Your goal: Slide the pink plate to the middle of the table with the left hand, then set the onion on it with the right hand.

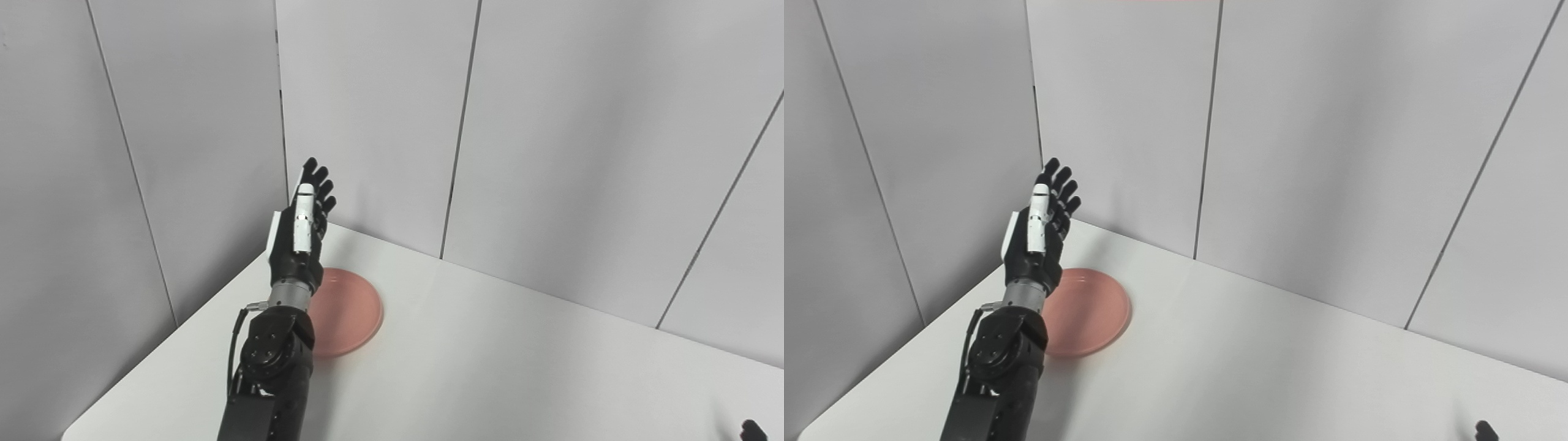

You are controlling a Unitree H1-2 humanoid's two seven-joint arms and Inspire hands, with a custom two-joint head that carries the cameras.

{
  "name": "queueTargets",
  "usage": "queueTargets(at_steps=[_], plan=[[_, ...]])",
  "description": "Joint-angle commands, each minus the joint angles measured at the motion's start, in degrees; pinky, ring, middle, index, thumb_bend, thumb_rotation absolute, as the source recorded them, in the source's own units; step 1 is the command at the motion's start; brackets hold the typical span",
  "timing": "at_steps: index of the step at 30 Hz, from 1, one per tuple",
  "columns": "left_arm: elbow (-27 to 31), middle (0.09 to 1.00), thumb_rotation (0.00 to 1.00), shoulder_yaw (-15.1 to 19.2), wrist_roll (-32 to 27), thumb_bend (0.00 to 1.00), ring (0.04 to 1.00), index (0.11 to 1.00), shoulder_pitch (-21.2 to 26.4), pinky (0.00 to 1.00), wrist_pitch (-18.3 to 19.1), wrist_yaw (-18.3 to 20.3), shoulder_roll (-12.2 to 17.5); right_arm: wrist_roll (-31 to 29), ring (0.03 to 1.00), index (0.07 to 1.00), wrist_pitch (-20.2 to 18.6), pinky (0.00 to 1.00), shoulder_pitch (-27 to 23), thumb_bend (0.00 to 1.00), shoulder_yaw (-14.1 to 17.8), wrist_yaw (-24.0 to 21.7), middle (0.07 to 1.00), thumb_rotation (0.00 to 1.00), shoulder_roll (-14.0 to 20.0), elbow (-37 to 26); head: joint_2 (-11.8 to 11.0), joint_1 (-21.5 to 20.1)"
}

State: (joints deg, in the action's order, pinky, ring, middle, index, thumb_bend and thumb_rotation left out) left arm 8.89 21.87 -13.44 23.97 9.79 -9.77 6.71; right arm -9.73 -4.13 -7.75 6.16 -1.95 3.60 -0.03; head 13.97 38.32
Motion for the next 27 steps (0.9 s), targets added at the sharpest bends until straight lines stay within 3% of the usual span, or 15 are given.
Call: queueTargets(at_steps=[1, 14, 27], plan=[[1.6, 0.964, 1.00, 0.9, -0.3, 0.39, 0.966, 0.941, 1.5, 0.95, -0.5, -0.9, 1.6, 0.2, 0.981, 0.933, -0.4, 1.00, 1.1, 0.45, 0.0, 0.0, 0.976, 0.94, 0.1, 1.4, 0.0, 0.1], [-0.1, 0.947, 1.00, 5.7, -2.0, 0.42, 0.943, 0.940, -0.5, 0.93, -1.1, -2.5, 4.6, 0.1, 0.952, 0.905, -0.9, 1.00, 1.1, 0.43, 0.2, 0.1, 0.952, 0.95, 0.1, 1.2, 0.6, 0.4], [-0.5, 0.963, 1.00, 6.9, -2.4, 0.39, 0.956, 0.937, -3.0, 0.96, 0.0, -3.2, 5.6, -0.3, 0.899, 0.851, -1.9, 1.00, 1.3, 0.39, 0.3, 0.1, 0.905, 0.92, 0.4, -0.1, 1.3, 0.9]])
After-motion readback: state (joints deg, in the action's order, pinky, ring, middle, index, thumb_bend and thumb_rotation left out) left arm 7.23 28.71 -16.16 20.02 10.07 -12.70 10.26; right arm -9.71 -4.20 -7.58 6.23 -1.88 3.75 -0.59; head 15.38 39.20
